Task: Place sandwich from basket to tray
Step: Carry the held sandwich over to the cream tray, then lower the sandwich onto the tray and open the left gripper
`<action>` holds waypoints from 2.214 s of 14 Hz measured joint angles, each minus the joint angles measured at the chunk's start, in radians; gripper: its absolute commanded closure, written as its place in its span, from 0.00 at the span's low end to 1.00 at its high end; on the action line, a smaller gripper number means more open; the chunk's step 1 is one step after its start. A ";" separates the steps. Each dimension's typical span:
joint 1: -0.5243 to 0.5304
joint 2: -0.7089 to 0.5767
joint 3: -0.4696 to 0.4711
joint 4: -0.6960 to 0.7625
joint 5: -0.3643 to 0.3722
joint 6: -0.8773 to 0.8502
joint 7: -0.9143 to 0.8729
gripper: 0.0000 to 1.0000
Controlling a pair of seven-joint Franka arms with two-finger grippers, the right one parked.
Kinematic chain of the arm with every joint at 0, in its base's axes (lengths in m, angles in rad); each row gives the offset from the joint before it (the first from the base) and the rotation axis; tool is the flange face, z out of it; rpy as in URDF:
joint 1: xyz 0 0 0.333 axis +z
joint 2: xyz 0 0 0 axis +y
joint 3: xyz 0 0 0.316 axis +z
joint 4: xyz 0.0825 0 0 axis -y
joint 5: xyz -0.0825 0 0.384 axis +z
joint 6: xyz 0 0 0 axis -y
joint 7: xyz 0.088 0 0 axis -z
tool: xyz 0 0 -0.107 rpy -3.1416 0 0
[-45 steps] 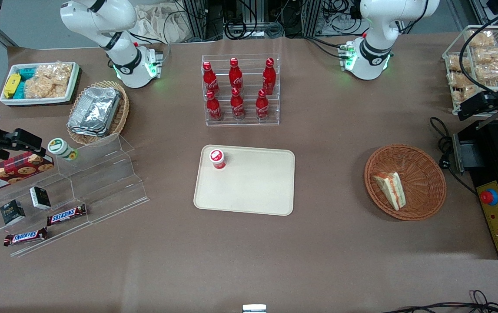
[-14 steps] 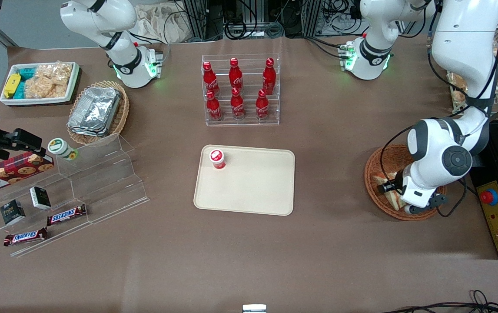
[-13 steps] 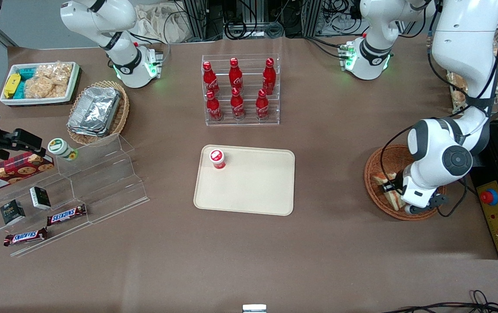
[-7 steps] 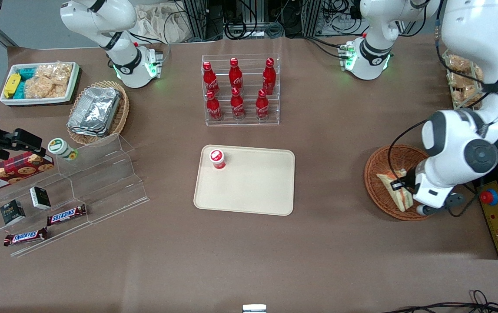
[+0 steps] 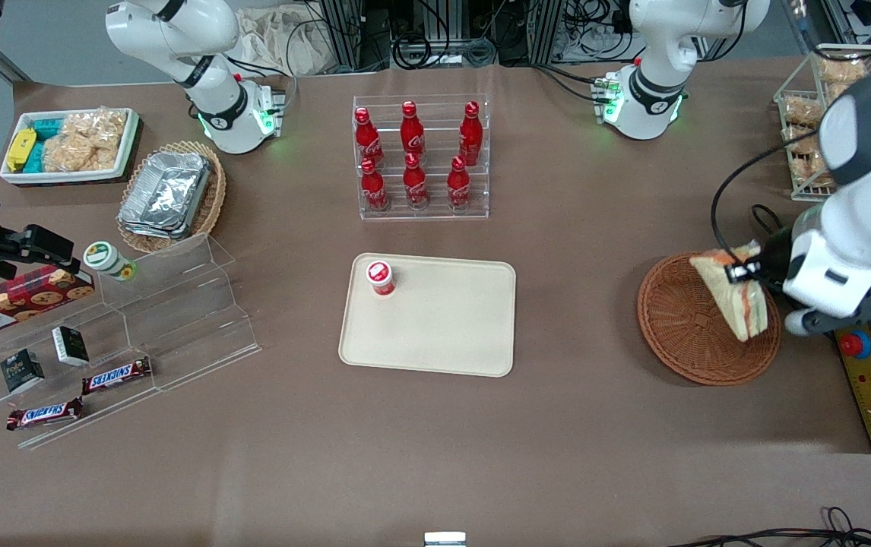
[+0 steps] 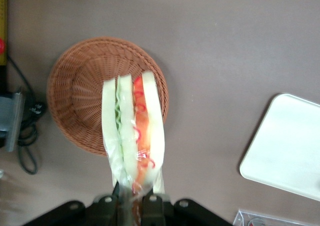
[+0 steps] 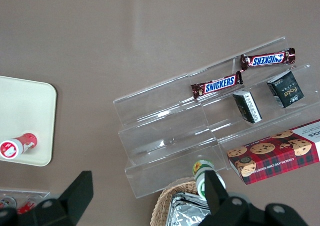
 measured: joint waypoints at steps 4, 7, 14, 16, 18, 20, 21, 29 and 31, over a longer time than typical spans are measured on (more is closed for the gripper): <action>-0.126 -0.053 -0.006 0.152 0.042 -0.205 -0.075 1.00; -0.302 -0.060 -0.012 0.194 0.046 -0.255 -0.295 1.00; -0.548 0.190 -0.014 0.164 0.025 0.008 -0.664 1.00; -0.551 0.300 -0.014 0.150 0.013 0.140 -0.693 1.00; -0.551 0.392 -0.012 0.140 -0.003 0.256 -0.710 1.00; -0.551 0.468 -0.010 0.138 -0.013 0.354 -0.715 1.00; -0.551 0.502 -0.008 0.137 -0.015 0.397 -0.717 1.00; -0.540 0.649 0.004 0.137 -0.016 0.553 -0.719 0.10; -0.532 0.648 0.004 0.143 -0.016 0.553 -0.720 0.00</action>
